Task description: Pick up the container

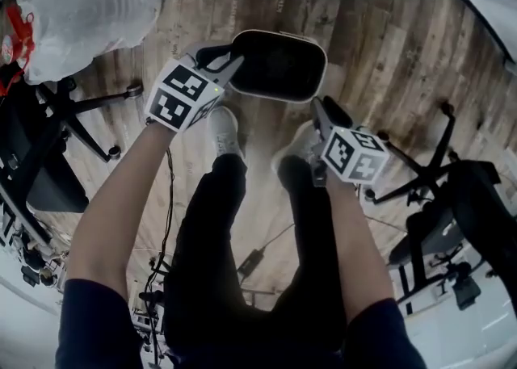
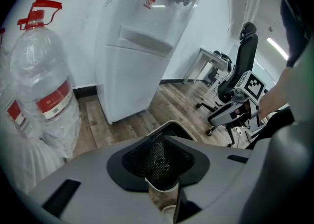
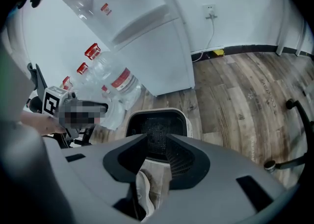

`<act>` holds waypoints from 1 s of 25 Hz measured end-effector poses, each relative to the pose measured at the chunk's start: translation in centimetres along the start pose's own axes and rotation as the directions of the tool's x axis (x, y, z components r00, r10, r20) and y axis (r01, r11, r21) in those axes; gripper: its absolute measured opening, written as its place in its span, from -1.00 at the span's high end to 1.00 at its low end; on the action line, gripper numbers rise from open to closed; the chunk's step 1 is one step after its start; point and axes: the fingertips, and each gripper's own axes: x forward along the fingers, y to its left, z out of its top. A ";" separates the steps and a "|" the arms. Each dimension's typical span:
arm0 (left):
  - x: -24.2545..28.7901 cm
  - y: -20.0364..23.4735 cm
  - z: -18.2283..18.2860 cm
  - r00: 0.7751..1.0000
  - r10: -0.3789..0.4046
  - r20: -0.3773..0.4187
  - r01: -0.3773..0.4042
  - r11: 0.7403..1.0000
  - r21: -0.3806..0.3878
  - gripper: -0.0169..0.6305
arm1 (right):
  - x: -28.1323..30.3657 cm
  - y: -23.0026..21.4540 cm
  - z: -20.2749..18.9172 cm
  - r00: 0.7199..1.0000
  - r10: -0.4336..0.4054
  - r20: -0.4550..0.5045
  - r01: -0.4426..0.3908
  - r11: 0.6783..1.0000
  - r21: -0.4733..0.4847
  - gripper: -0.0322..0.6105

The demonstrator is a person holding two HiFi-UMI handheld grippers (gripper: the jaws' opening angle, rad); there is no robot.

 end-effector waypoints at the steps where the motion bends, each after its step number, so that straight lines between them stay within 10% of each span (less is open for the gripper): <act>1: 0.8 0.5 -0.4 1.000 0.004 -0.011 -0.004 1.000 0.007 0.61 | 0.8 -0.6 -0.4 1.000 -0.007 -0.005 0.007 1.000 0.005 0.50; 25: 13.5 6.3 -8.4 0.951 0.059 -0.302 -0.027 0.994 0.110 0.50 | 13.1 -7.5 -7.1 0.986 -0.104 -0.133 0.129 0.973 0.191 0.21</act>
